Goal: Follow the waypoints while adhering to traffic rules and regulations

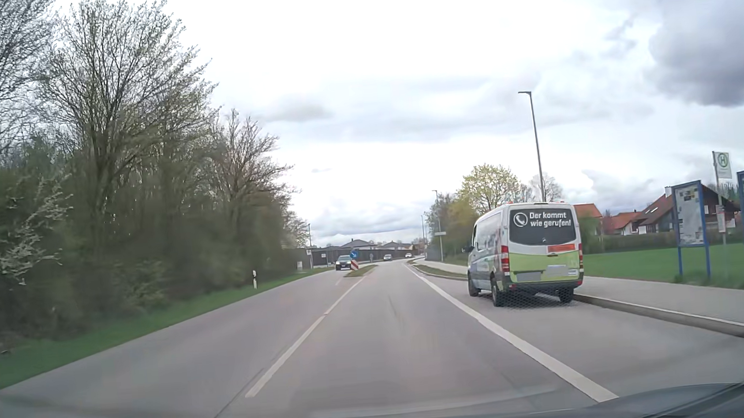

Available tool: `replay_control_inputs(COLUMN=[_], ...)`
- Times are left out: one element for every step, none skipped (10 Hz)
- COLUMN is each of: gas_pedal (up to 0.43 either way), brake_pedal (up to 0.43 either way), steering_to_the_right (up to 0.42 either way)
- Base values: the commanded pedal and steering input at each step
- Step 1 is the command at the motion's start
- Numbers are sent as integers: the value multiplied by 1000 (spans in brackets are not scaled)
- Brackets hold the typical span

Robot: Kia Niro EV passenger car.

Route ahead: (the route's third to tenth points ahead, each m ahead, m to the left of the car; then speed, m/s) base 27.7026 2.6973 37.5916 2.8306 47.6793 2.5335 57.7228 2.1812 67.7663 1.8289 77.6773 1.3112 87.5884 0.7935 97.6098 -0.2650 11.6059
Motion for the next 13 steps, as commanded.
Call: replay_control_inputs(gas_pedal=[98,98,98,98,98,98,98,98,98,98,98,98,98], brake_pedal=[0,0,0,0,0,0,0,0,0,0,0,0,0], steering_to_the_right=[0,1,2,4,5,5,6,7,8,7,8,8,8])
